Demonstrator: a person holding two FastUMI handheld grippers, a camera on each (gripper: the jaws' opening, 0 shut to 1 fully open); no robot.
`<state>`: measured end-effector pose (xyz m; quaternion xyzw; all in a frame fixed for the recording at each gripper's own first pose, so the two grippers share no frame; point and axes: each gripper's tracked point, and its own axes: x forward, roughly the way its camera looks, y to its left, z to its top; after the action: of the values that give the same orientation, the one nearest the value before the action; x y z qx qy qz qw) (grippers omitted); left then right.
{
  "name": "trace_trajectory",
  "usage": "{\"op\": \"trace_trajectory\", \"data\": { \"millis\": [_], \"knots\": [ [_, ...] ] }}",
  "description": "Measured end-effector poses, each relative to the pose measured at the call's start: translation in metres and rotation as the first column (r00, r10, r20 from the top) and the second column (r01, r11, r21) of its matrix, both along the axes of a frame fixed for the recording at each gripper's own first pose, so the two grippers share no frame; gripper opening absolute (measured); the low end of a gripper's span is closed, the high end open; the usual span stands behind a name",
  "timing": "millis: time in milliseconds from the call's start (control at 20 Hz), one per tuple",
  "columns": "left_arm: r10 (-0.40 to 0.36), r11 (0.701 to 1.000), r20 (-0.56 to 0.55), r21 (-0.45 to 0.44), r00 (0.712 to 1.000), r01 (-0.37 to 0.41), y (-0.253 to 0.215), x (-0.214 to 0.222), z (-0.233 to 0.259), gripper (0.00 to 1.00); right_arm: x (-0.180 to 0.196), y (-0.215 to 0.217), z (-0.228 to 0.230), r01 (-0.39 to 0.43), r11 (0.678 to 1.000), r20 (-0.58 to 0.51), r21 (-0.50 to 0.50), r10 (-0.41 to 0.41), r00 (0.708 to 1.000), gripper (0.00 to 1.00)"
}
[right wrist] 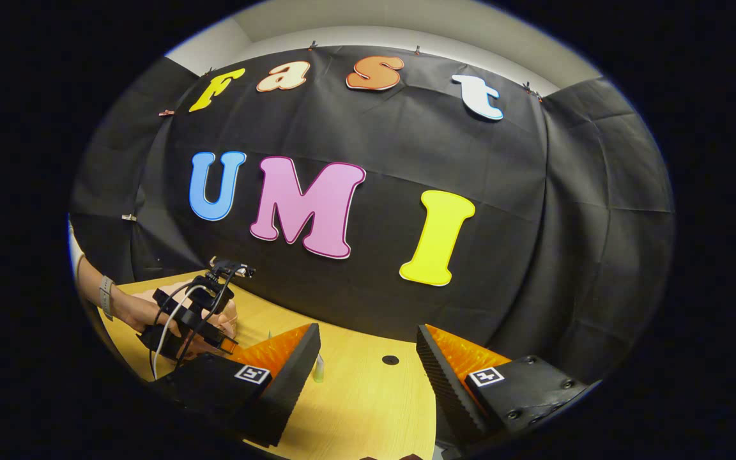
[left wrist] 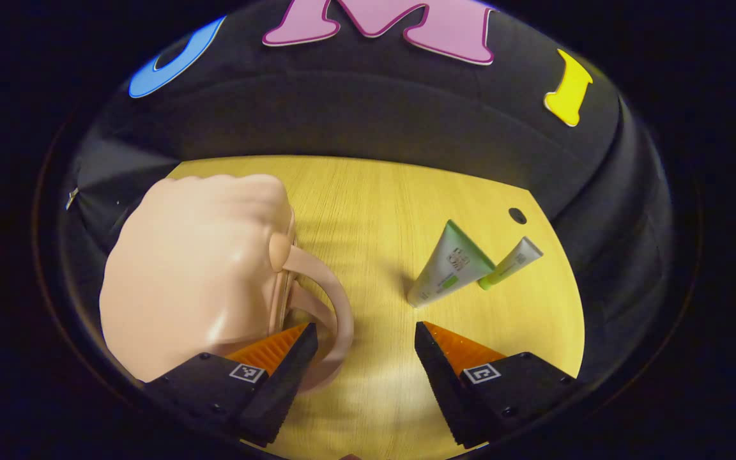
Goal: First open the suitcase, pack the skin care products into it, and then close the suitcase.
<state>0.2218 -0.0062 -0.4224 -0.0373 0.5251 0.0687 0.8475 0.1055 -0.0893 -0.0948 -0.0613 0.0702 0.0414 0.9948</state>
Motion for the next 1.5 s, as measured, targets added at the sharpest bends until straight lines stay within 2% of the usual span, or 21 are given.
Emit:
{"op": "trace_trajectory", "data": {
  "millis": [250, 300, 350, 400, 450, 550, 600, 700, 750, 850, 1050, 1200, 1400, 1500],
  "knots": [
    [-0.078, 0.995, -0.085, 0.055, 0.993, 0.083, 0.008, 0.005, -0.028, 0.80, 0.015, -0.015, -0.006, 0.061, 0.998, -0.023, 0.025, -0.061, 0.998, 0.96],
    [-0.079, 0.993, -0.103, 0.079, 0.992, 0.087, 0.016, 0.002, -0.027, 0.68, 0.017, -0.013, -0.006, 0.069, 0.997, -0.022, 0.026, -0.068, 0.997, 0.96],
    [-0.087, 0.994, -0.104, 0.055, 0.991, 0.093, 0.017, 0.004, -0.024, 0.29, 0.020, -0.013, -0.006, 0.079, 0.997, -0.023, 0.021, -0.079, 0.997, 0.96],
    [-0.120, 0.992, -0.100, 0.027, 0.988, 0.124, 0.011, 0.005, -0.020, 0.20, 0.021, -0.013, -0.007, 0.092, 0.996, -0.025, 0.013, -0.092, 0.995, 0.96],
    [-0.166, 0.985, -0.098, 0.028, 0.981, 0.169, 0.011, 0.006, -0.006, 0.16, 0.022, -0.010, -0.008, 0.101, 0.995, -0.030, 0.008, -0.101, 0.994, 0.96],
    [-0.240, 0.966, -0.105, 0.073, 0.965, 0.248, 0.016, 0.006, 0.024, 0.17, 0.026, 0.001, -0.007, 0.109, 0.994, -0.027, 0.010, -0.109, 0.994, 0.96],
    [-0.270, 0.959, -0.086, 0.067, 0.959, 0.276, 0.019, 0.006, 0.045, 0.14, 0.029, 0.009, -0.005, 0.109, 0.994, -0.024, 0.011, -0.109, 0.994, 0.96],
    [-0.314, 0.948, -0.029, 0.048, 0.949, 0.315, 0.027, 0.007, 0.090, 0.14, 0.034, 0.027, 0.002, 0.098, 0.995, -0.010, 0.010, -0.098, 0.995, 0.96],
    [-0.333, 0.941, 0.003, 0.060, 0.943, 0.332, 0.039, 0.008, 0.114, 0.17, 0.037, 0.036, 0.004, 0.089, 0.996, -0.001, 0.009, -0.088, 0.996, 0.96],
    [-0.340, 0.938, 0.076, 0.102, 0.937, 0.332, 0.073, 0.012, 0.165, 0.14, 0.046, 0.057, 0.012, 0.063, 0.998, 0.014, 0.009, -0.064, 0.998, 0.95],
    [-0.267, 0.957, 0.181, 0.166, 0.947, 0.238, 0.169, 0.011, 0.242, 0.14, 0.059, 0.098, 0.027, 0.009, 0.999, 0.055, 0.035, -0.011, 0.998, 0.96],
    [-0.193, 0.957, 0.214, 0.257, 0.958, 0.136, 0.253, 0.006, 0.261, 0.13, 0.063, 0.119, 0.027, -0.020, 0.999, 0.046, 0.044, 0.018, 0.999, 0.96],
    [-0.157, 0.907, 0.199, 0.416, 0.967, 0.062, 0.346, 0.005, 0.257, 0.13, 0.060, 0.135, 0.028, -0.044, 0.999, 0.047, 0.010, 0.044, 0.998, 0.96],
    [-0.110, 0.886, 0.190, 0.463, 0.976, 0.009, 0.391, 0.004, 0.250, 0.12, 0.056, 0.137, 0.023, -0.042, 0.999, 0.029, -0.007, 0.043, 0.999, 0.95]
  ]
}}
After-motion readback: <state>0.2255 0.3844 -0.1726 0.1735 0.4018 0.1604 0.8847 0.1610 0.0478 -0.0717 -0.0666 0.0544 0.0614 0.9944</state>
